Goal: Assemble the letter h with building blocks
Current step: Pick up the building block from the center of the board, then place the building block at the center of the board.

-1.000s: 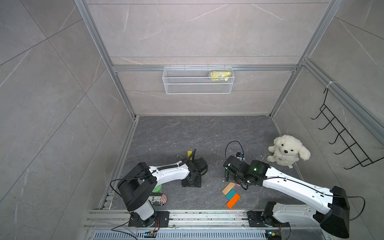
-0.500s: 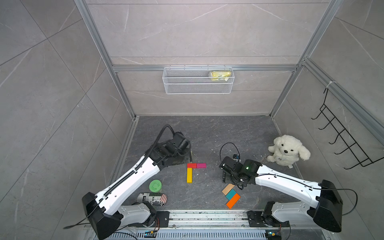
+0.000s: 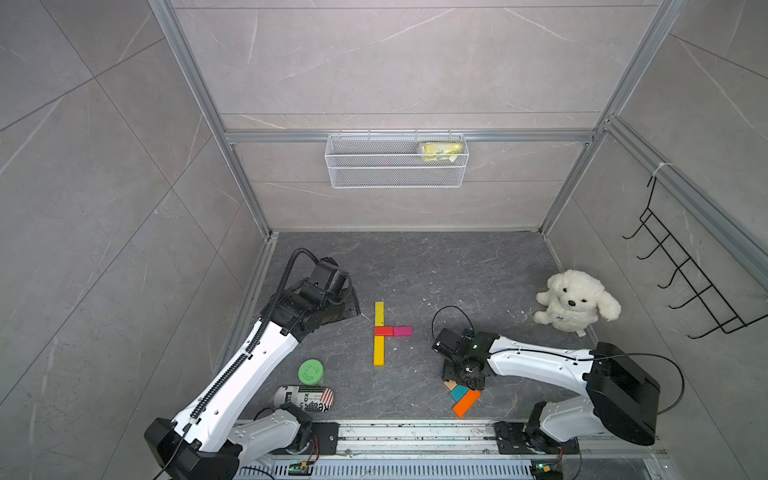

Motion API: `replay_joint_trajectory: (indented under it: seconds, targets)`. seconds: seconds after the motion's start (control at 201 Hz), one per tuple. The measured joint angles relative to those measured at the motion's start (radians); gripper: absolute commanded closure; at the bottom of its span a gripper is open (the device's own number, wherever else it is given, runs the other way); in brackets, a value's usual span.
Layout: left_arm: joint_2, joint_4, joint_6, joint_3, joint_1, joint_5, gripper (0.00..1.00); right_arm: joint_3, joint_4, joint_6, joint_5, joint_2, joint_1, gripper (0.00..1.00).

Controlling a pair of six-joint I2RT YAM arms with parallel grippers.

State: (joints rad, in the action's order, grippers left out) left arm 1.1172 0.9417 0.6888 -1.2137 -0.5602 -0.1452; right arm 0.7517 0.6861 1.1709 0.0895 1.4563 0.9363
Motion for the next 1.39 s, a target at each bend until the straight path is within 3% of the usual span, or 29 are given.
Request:
replay_joint_trajectory:
  seconds: [0.214, 0.294, 0.383, 0.438, 0.652, 0.901, 0.966, 1.025, 1.09, 1.394]
  targets:
    - [-0.028, -0.003, 0.0, 0.022, 0.0, 0.019, 0.38, 0.043, -0.032, -0.06, 0.003, 0.075, 0.0, 0.36]
    - [-0.033, -0.006, 0.0, 0.023, 0.002, 0.022, 0.38, 0.066, -0.033, -0.081, 0.009, 0.098, -0.001, 0.52]
    - [-0.033, -0.011, 0.0, 0.032, 0.005, 0.024, 0.39, 0.101, -0.033, -0.122, 0.011, 0.134, -0.001, 0.81]
    - [-0.033, -0.014, 0.0, 0.04, 0.005, 0.024, 0.38, 0.129, -0.029, -0.135, 0.009, 0.155, -0.001, 0.91]
    - [-0.034, -0.023, 0.001, 0.084, 0.005, 0.022, 0.38, 0.22, -0.018, -0.198, -0.01, 0.175, 0.045, 0.93]
    - [-0.034, -0.029, 0.017, 0.114, 0.011, 0.021, 0.39, 0.418, 0.0, -0.242, -0.064, 0.322, 0.076, 0.88]
    - [-0.034, -0.029, 0.018, 0.114, 0.013, 0.021, 0.39, 0.467, 0.008, -0.253, -0.064, 0.372, 0.077, 0.79]
    - [-0.034, -0.03, 0.018, 0.114, 0.015, 0.021, 0.39, 0.505, 0.013, -0.265, -0.064, 0.415, 0.077, 0.6]
    - [-0.036, -0.03, 0.018, 0.119, 0.017, 0.02, 0.39, 0.532, 0.022, -0.277, -0.064, 0.446, 0.076, 0.49]
    - [-0.05, -0.031, 0.018, 0.16, 0.023, 0.021, 0.39, 0.508, 0.054, -0.282, -0.072, 0.453, 0.079, 0.32]
